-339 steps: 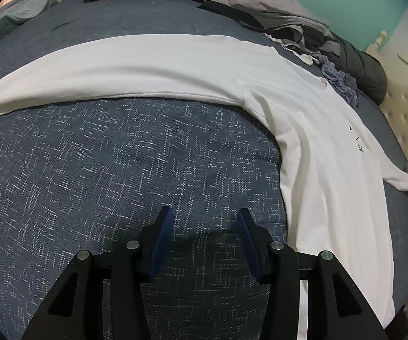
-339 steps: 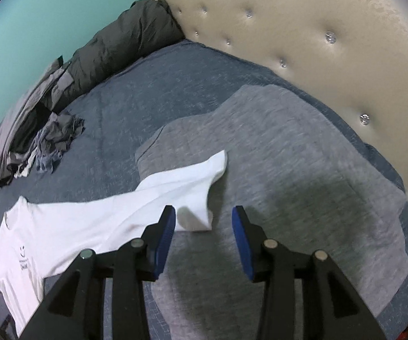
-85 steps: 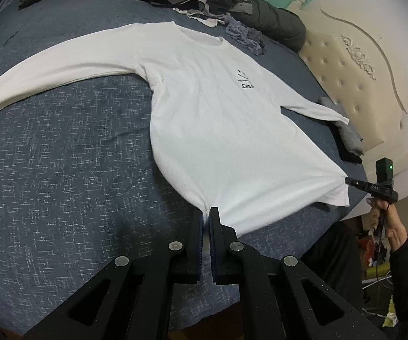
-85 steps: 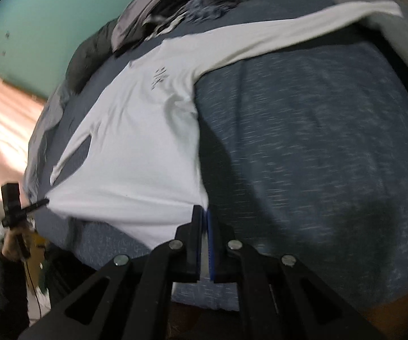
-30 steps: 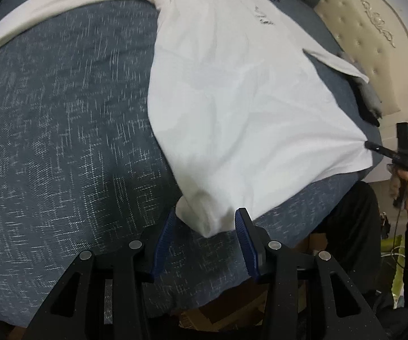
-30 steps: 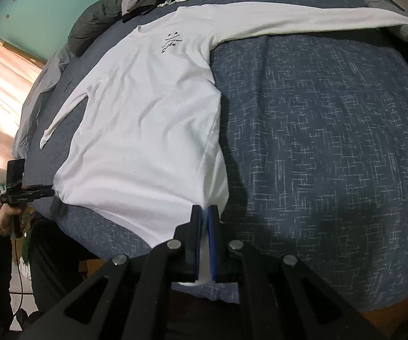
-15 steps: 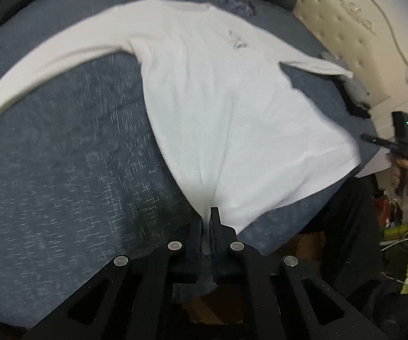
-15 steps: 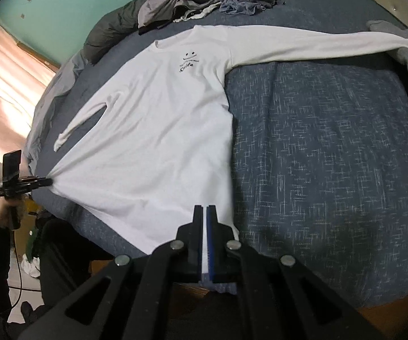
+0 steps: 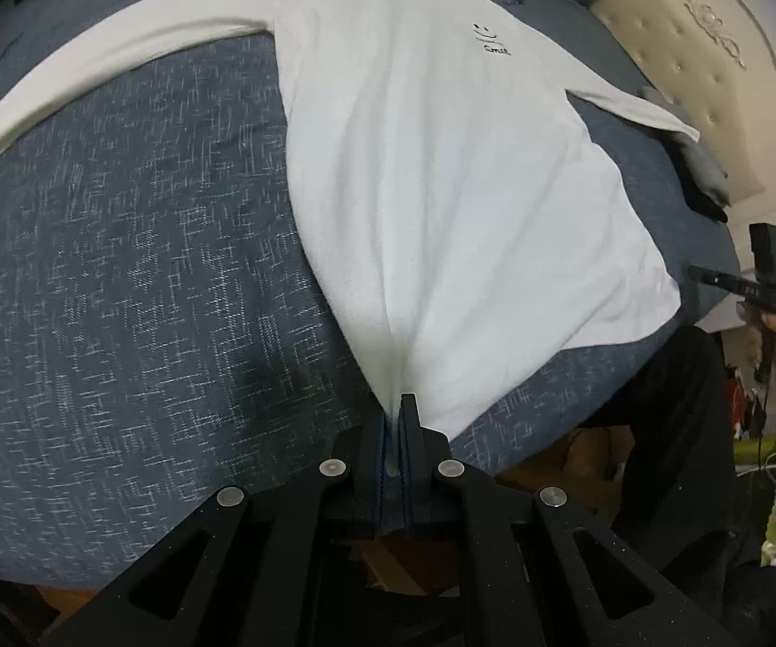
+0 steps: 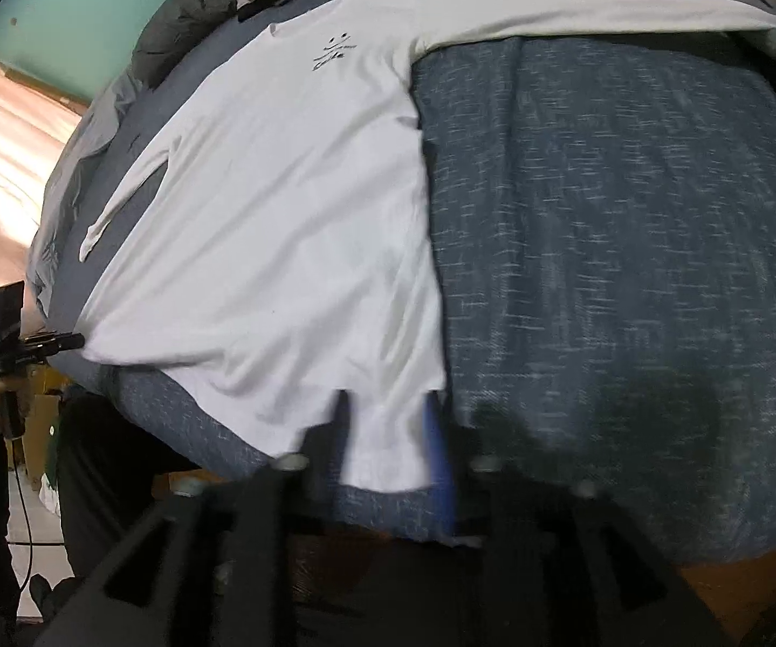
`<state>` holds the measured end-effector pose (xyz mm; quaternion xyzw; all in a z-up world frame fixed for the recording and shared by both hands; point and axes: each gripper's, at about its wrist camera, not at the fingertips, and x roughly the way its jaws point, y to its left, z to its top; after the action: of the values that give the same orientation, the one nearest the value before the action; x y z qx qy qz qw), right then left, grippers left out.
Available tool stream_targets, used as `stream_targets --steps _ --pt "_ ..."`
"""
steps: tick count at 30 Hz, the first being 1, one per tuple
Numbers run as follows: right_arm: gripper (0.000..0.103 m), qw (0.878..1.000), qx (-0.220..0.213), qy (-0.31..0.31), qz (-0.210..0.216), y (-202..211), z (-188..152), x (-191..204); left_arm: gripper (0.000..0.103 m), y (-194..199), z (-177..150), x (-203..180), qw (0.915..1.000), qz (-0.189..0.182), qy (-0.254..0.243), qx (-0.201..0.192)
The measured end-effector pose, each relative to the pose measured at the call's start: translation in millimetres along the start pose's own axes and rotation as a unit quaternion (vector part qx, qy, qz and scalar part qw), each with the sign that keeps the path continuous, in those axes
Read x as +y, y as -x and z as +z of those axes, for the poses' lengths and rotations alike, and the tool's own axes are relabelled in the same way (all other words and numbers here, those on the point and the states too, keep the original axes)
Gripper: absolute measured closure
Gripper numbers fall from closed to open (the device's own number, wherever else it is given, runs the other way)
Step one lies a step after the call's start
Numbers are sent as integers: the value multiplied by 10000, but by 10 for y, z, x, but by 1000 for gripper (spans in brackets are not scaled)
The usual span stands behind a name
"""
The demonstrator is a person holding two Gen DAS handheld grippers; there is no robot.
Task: Fold clothes
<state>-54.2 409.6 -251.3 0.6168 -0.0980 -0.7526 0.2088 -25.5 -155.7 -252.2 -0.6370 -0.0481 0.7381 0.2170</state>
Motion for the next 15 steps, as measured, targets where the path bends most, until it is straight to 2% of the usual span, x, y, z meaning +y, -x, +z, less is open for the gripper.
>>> stream_targets --steps 4,8,10,13,15 --pt "66 9997 160 154 -65 -187 96 117 98 34 -11 -93 9999 -15 -100 -40" --pt "67 9979 327 409 -374 -418 154 229 98 92 -15 -154 9998 -79 -161 -75" --pt "76 9971 413 431 -478 -522 183 221 98 105 -14 -162 9998 -82 -156 -75" --pt "97 9961 502 427 -579 -627 205 193 98 110 -12 -160 9998 -106 -132 -88" --pt "99 9965 427 459 -556 -596 196 179 98 102 -5 -161 9998 -103 -122 -89"
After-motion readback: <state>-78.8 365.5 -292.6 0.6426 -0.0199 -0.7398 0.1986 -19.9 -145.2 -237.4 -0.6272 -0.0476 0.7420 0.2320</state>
